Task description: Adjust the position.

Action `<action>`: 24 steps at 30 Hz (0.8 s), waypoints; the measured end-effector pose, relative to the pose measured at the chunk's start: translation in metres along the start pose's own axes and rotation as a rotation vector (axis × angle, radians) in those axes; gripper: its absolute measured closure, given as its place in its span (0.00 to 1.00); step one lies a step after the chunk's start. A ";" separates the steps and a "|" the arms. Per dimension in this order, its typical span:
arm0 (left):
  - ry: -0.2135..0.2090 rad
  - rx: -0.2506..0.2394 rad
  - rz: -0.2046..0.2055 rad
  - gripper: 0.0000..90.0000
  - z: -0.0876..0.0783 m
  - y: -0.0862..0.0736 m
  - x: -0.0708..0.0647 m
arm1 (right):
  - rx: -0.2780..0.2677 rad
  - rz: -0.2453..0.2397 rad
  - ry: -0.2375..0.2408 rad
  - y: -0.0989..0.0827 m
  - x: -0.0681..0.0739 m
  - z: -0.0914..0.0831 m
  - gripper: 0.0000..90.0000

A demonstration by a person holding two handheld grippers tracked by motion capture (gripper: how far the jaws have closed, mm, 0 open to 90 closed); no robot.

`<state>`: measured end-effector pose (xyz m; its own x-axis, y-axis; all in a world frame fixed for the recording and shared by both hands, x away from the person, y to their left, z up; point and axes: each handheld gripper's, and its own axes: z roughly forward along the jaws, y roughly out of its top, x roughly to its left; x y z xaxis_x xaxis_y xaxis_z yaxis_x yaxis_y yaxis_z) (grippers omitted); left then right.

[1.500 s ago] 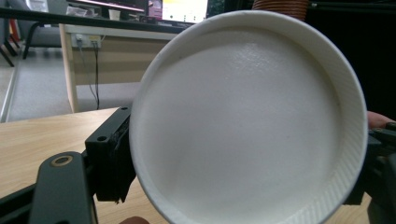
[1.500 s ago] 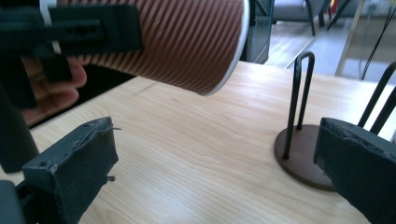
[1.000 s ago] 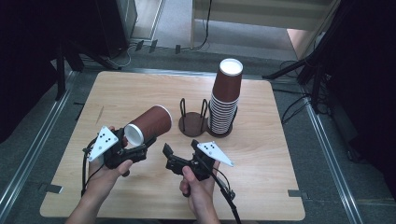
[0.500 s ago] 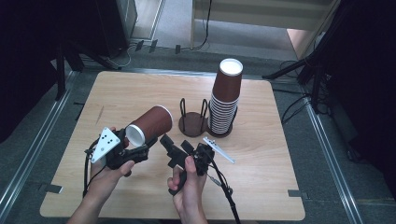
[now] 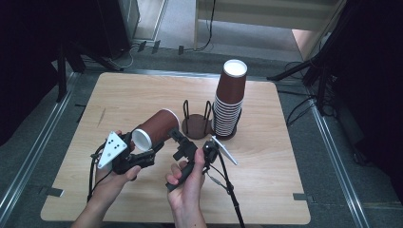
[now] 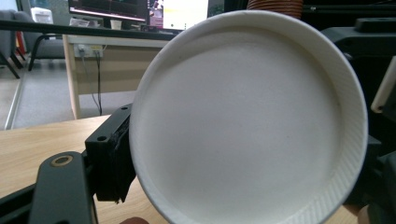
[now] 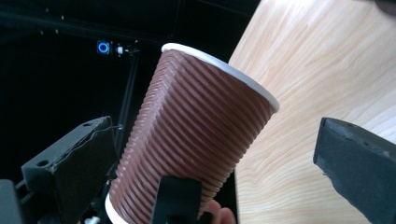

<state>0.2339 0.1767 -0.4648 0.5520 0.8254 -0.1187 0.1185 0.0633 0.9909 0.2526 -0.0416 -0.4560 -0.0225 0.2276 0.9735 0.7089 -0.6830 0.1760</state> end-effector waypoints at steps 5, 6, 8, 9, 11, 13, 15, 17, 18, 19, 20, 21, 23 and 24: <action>-0.001 -0.002 0.015 0.22 0.001 -0.001 -0.002 | 0.012 0.109 0.000 0.002 -0.005 0.006 0.00; -0.001 -0.003 0.017 0.22 0.001 -0.001 -0.002 | 0.013 0.127 0.004 0.002 -0.005 0.007 0.00; -0.002 -0.003 0.020 0.22 0.001 -0.002 -0.003 | 0.018 0.162 0.002 0.003 -0.006 0.009 0.00; -0.004 -0.003 0.023 0.22 0.001 -0.002 -0.003 | 0.018 0.181 0.003 0.004 -0.007 0.010 0.00; -0.006 -0.005 0.025 0.22 0.002 -0.002 -0.004 | 0.021 0.224 0.014 0.006 -0.010 0.012 0.00; -0.009 -0.004 0.028 0.22 0.002 -0.002 -0.004 | 0.025 0.271 0.024 0.007 -0.011 0.013 0.00; -0.015 -0.001 0.031 0.22 0.002 -0.003 -0.005 | 0.019 0.289 0.030 0.008 -0.012 0.015 0.00; -0.021 -0.003 0.032 0.22 0.002 -0.003 -0.006 | 0.026 0.299 0.037 0.009 -0.013 0.016 0.00; -0.023 -0.004 0.032 0.22 0.002 -0.003 -0.006 | 0.032 0.299 0.035 0.009 -0.013 0.018 0.00; -0.028 -0.006 0.034 0.22 0.002 -0.003 -0.006 | 0.038 0.307 0.035 0.010 -0.014 0.019 0.00; -0.030 -0.007 0.035 0.22 0.002 -0.003 -0.006 | 0.041 0.310 0.035 0.011 -0.015 0.021 0.00; -0.031 -0.006 0.036 0.22 0.002 -0.003 -0.007 | 0.043 0.315 0.032 0.011 -0.016 0.021 0.00; -0.036 -0.004 0.036 0.22 0.002 -0.003 -0.007 | 0.045 0.318 0.035 0.012 -0.015 0.023 0.00; -0.036 -0.001 0.036 0.22 0.002 -0.003 -0.008 | 0.045 0.315 0.030 0.012 -0.015 0.023 0.00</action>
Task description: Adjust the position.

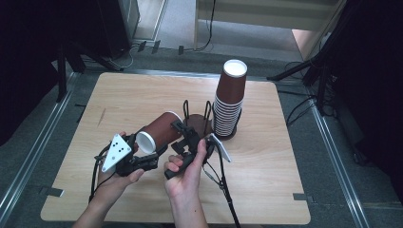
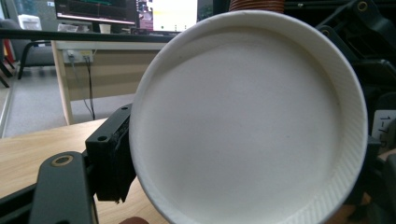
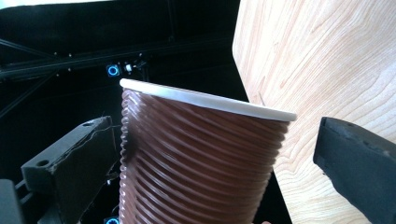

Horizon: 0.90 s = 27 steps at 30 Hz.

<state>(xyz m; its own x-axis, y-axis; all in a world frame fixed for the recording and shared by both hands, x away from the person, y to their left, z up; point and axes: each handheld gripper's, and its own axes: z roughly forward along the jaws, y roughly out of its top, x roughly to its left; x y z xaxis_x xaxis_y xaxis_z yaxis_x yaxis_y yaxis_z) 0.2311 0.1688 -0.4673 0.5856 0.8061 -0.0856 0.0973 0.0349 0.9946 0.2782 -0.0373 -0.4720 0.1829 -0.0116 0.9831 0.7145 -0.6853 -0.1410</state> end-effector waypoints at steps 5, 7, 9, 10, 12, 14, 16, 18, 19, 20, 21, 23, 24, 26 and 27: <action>-0.014 0.003 0.005 0.22 0.001 0.000 -0.001 | 0.005 -0.001 0.004 0.001 0.002 0.004 0.00; -0.025 0.001 0.008 0.22 0.000 0.000 -0.002 | 0.008 -0.009 0.002 0.002 0.002 0.004 0.00; -0.038 -0.005 0.013 0.22 0.000 0.000 -0.004 | 0.012 0.007 0.010 0.004 0.003 0.005 0.00; -0.042 -0.004 0.016 0.22 0.000 0.000 -0.004 | 0.013 0.009 0.009 0.004 0.003 0.005 0.00; -0.045 0.001 0.021 0.22 0.000 0.000 -0.005 | 0.017 0.003 0.004 0.004 0.002 0.005 0.00; -0.052 0.001 0.019 0.22 0.001 -0.001 -0.005 | 0.023 0.005 0.007 0.004 0.001 0.007 0.00; -0.055 0.002 0.021 0.23 0.001 -0.001 -0.005 | 0.031 0.007 0.007 0.005 0.001 0.007 0.00; -0.060 0.005 0.018 0.23 0.001 -0.001 -0.005 | 0.037 0.004 0.014 0.005 -0.001 0.009 0.00; -0.061 0.006 0.019 0.23 0.001 -0.001 -0.005 | 0.041 0.006 0.017 0.006 -0.001 0.009 0.00; -0.062 0.006 0.019 0.23 0.001 -0.001 -0.004 | 0.045 0.007 0.017 0.006 -0.002 0.009 0.00; -0.061 0.006 0.020 0.23 0.001 -0.001 -0.004 | 0.049 0.006 0.024 0.007 -0.002 0.010 0.00; -0.062 0.008 0.020 0.23 0.000 -0.001 -0.004 | 0.054 0.012 0.027 0.007 -0.002 0.010 0.00; -0.062 0.008 0.022 0.23 0.000 -0.001 -0.003 | 0.062 0.018 0.028 0.007 -0.002 0.010 0.00; -0.066 0.011 0.020 0.23 0.000 0.000 -0.002 | 0.068 0.013 0.035 0.007 -0.003 0.011 0.00; -0.067 0.012 0.020 0.23 0.000 0.000 -0.002 | 0.075 0.020 0.035 0.008 -0.003 0.012 0.00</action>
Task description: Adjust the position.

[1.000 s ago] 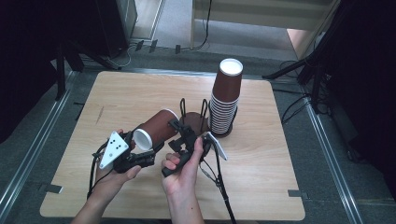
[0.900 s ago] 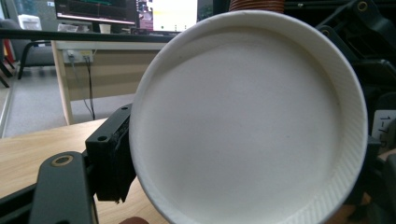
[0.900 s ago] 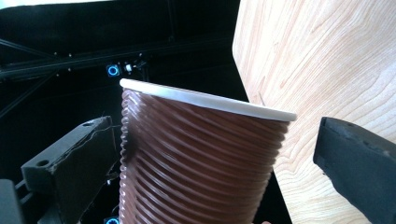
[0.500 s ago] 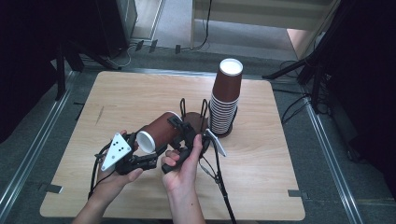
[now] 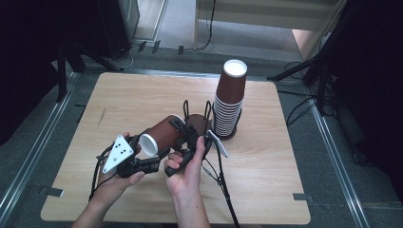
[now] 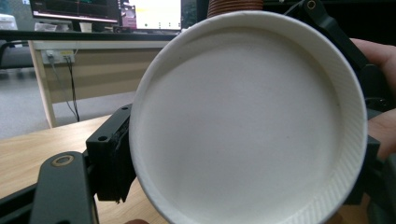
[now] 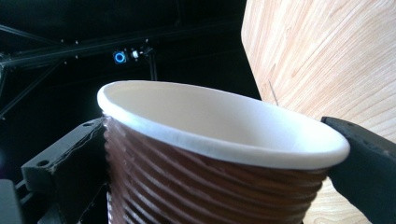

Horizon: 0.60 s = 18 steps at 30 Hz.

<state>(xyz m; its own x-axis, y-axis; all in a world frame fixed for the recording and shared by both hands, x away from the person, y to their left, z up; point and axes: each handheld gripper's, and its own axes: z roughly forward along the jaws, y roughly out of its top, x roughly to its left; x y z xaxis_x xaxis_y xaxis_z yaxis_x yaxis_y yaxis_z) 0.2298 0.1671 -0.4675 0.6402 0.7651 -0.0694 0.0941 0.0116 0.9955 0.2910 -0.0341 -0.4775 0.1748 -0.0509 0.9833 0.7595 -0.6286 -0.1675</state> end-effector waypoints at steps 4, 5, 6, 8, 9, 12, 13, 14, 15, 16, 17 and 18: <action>-0.005 0.001 0.001 0.23 0.000 0.000 -0.001 | 0.009 0.000 -0.004 0.001 -0.001 0.001 0.00; -0.006 0.001 0.001 0.23 0.000 0.000 -0.001 | 0.009 0.000 -0.001 0.001 -0.001 0.002 0.00; -0.008 0.002 0.000 0.23 0.000 0.000 -0.001 | 0.010 0.002 0.001 0.001 -0.001 0.002 0.00; -0.007 -0.001 0.002 0.23 0.000 0.000 -0.001 | 0.012 0.005 0.004 0.001 -0.002 0.002 0.01; -0.007 -0.003 0.005 0.23 0.000 0.000 -0.001 | 0.013 0.006 0.007 0.001 -0.002 0.002 0.01; -0.004 -0.006 0.024 0.22 0.000 -0.001 -0.001 | 0.021 0.006 0.025 0.002 -0.003 0.002 0.03; -0.003 -0.004 0.029 0.22 0.000 -0.001 -0.001 | 0.024 0.011 0.029 0.002 -0.003 0.002 0.03; -0.002 -0.003 0.029 0.22 0.000 -0.001 -0.001 | 0.024 0.009 0.033 0.001 -0.003 0.002 0.04; -0.003 0.002 0.024 0.22 0.000 -0.001 0.000 | 0.023 0.006 0.035 0.001 -0.003 0.002 0.05; -0.008 0.002 0.007 0.22 -0.001 -0.001 0.000 | 0.024 0.003 0.043 0.000 -0.003 0.002 0.08; -0.011 0.000 0.013 0.21 -0.002 -0.001 0.001 | 0.021 -0.002 0.043 -0.001 -0.002 0.001 0.08; -0.013 -0.011 0.021 0.21 -0.002 -0.001 0.000 | 0.024 -0.009 0.041 -0.001 -0.002 0.001 0.08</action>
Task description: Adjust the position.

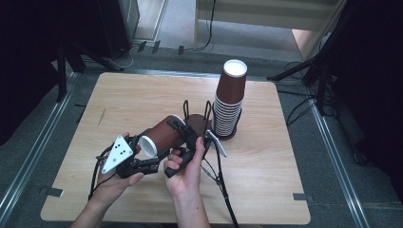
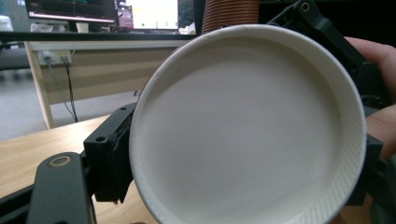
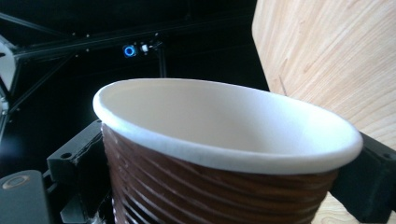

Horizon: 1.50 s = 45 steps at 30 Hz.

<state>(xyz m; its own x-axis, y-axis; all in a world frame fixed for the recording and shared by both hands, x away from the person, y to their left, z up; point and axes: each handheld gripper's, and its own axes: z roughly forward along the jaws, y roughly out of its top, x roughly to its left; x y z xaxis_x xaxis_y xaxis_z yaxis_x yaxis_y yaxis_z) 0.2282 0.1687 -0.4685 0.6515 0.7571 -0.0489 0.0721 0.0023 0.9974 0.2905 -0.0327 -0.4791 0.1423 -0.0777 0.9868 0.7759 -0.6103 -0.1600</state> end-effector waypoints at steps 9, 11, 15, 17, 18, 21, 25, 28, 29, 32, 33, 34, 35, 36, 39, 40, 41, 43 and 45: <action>-0.009 -0.040 0.016 0.21 -0.005 0.001 0.001 | -0.020 -0.028 0.030 -0.002 0.002 -0.003 0.10; -0.006 -0.038 0.021 0.18 -0.006 0.001 0.002 | -0.029 -0.034 0.030 -0.001 0.003 -0.004 0.10; -0.019 -0.025 0.003 0.13 -0.007 0.000 0.003 | -0.047 -0.047 0.034 0.002 0.006 -0.008 0.10; -0.049 -0.029 -0.026 0.09 -0.008 0.001 0.004 | -0.056 -0.062 0.035 0.002 0.008 -0.010 0.10; -0.074 -0.035 -0.042 0.03 -0.009 0.002 0.004 | -0.066 -0.075 0.043 0.003 0.008 -0.011 0.10; -0.085 -0.039 -0.045 0.00 -0.011 0.002 0.004 | -0.079 -0.097 0.044 0.005 0.010 -0.013 0.10; -0.084 -0.025 -0.051 0.00 -0.012 0.002 0.005 | -0.107 -0.126 0.052 0.006 0.011 -0.014 0.10; -0.081 -0.017 -0.058 0.00 -0.013 0.002 0.007 | -0.134 -0.157 0.050 0.007 0.012 -0.016 0.10; -0.081 -0.019 -0.066 0.00 -0.013 0.002 0.008 | -0.147 -0.170 0.052 0.006 0.013 -0.017 0.10; -0.080 -0.025 -0.078 0.00 -0.015 0.004 0.010 | -0.191 -0.226 0.059 0.004 0.018 -0.021 0.10; -0.079 -0.027 -0.082 0.00 -0.015 0.004 0.011 | -0.205 -0.242 0.057 0.004 0.019 -0.022 0.10; -0.077 -0.024 -0.078 0.00 -0.016 0.004 0.012 | -0.214 -0.260 0.050 0.003 0.020 -0.023 0.10; -0.073 -0.023 -0.080 0.00 -0.016 0.005 0.012 | -0.224 -0.277 0.046 0.004 0.022 -0.025 0.10; -0.074 -0.023 -0.084 0.00 -0.017 0.005 0.012 | -0.228 -0.290 0.044 0.004 0.022 -0.025 0.10; -0.072 -0.022 -0.087 0.00 -0.017 0.005 0.014 | -0.246 -0.330 0.029 0.003 0.025 -0.027 0.10; -0.070 -0.024 -0.090 0.00 -0.018 0.005 0.014 | -0.255 -0.355 0.027 0.003 0.027 -0.027 0.10; -0.069 -0.024 -0.092 0.00 -0.018 0.006 0.014 | -0.262 -0.384 0.034 0.001 0.029 -0.028 0.10; -0.066 -0.028 -0.095 0.00 -0.018 0.006 0.015 | -0.274 -0.419 0.035 -0.001 0.032 -0.028 0.10; -0.066 -0.028 -0.092 0.00 -0.018 0.006 0.016 | -0.292 -0.470 0.012 -0.003 0.034 -0.029 0.10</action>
<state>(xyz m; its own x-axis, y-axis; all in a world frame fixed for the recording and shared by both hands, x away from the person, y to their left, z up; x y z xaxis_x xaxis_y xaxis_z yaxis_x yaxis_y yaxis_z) 0.2250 0.1926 -0.4625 0.6917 0.7080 -0.1425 0.1135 0.0883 0.9896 0.2754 -0.0561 -0.4445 -0.1865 0.2479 0.9507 0.5512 -0.7746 0.3101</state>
